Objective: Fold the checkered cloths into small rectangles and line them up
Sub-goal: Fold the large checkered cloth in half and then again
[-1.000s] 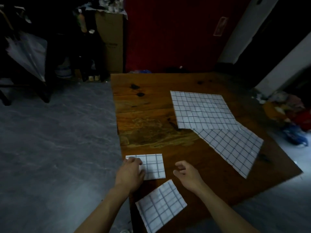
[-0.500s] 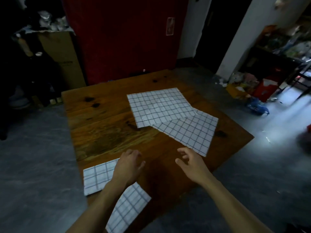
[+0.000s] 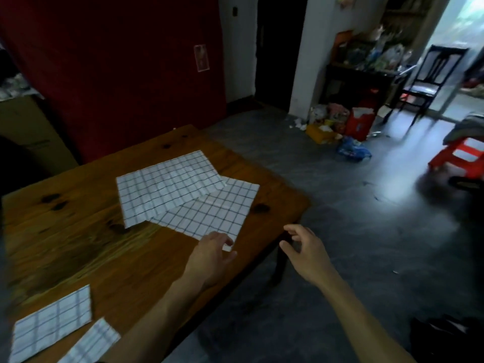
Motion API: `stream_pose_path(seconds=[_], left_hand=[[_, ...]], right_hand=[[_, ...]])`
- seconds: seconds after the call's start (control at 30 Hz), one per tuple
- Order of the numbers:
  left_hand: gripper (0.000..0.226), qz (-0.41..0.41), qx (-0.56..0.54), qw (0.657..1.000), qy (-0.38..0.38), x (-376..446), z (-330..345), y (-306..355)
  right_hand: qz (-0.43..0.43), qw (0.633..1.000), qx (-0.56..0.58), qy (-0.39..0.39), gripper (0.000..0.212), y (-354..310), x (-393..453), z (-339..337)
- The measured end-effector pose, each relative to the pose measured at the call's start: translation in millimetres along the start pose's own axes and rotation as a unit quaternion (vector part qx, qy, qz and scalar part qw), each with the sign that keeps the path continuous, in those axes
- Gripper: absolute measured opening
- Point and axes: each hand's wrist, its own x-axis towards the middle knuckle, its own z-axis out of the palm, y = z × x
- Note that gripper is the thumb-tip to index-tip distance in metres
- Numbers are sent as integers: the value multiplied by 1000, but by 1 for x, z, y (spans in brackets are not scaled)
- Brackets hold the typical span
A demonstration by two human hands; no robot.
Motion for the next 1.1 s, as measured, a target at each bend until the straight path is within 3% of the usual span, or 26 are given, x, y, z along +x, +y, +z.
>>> stream_pose_path(seconds=[0.27, 0.57, 0.87, 1.1], left_hand=[[27, 35, -7, 999, -6, 73, 22, 39], [23, 16, -92, 995, 43, 183, 43, 16], [29, -62, -116, 990, 51, 249, 56, -34], [28, -155, -92, 982, 63, 269, 55, -63]], right_hand=[[7, 999, 2, 53, 38, 43, 36, -51], [2, 997, -72, 20, 38, 58, 152, -69], [3, 988, -143, -57, 41, 53, 262, -47], [-31, 970, -170, -169, 44, 48, 333, -13]])
